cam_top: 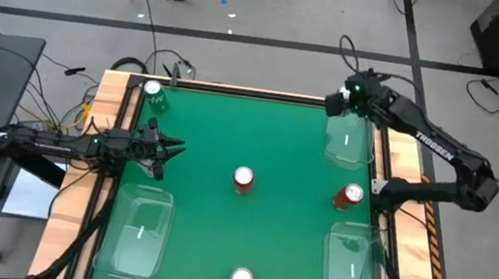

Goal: Sort soda cans
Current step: Put the right green soda can into the top transparent bin

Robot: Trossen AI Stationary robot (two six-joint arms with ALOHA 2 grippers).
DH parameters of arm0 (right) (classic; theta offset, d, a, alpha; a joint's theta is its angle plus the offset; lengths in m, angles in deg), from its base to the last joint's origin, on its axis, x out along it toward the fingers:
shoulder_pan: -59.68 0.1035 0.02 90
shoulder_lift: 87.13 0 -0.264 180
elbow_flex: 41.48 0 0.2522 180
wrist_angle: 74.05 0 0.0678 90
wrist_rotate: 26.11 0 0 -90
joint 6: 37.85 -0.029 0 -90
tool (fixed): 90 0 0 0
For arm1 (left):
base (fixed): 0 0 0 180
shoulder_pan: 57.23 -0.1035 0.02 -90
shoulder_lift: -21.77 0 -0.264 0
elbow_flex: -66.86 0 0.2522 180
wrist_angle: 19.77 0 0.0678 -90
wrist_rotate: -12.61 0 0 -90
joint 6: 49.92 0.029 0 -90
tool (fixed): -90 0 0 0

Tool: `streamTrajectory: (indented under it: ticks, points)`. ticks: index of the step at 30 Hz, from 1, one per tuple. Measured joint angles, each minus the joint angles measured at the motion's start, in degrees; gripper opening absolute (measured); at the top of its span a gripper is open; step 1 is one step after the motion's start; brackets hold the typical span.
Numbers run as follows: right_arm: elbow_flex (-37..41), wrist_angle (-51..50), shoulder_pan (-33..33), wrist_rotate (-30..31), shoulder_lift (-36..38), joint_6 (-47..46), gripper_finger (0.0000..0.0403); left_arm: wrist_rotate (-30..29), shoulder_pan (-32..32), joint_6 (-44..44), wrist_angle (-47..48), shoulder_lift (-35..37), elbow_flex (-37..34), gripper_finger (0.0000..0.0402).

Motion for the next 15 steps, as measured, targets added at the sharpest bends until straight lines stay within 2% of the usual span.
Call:
streamTrajectory:
  ticks: [8, 15]
  points:
    - [9.6, 14.2, -4.9, -2.5, -1.8, 1.5, 0.0297, 0.0, 0.0, -0.1, 0.0, 0.0, 0.0, 0.0108]
    - [12.6, 16.9, -7.3, -5.1, -5.6, 1.4, 0.0303, 0.0, 0.0, -0.3, 0.0, 0.0, 0.0, 0.0108]
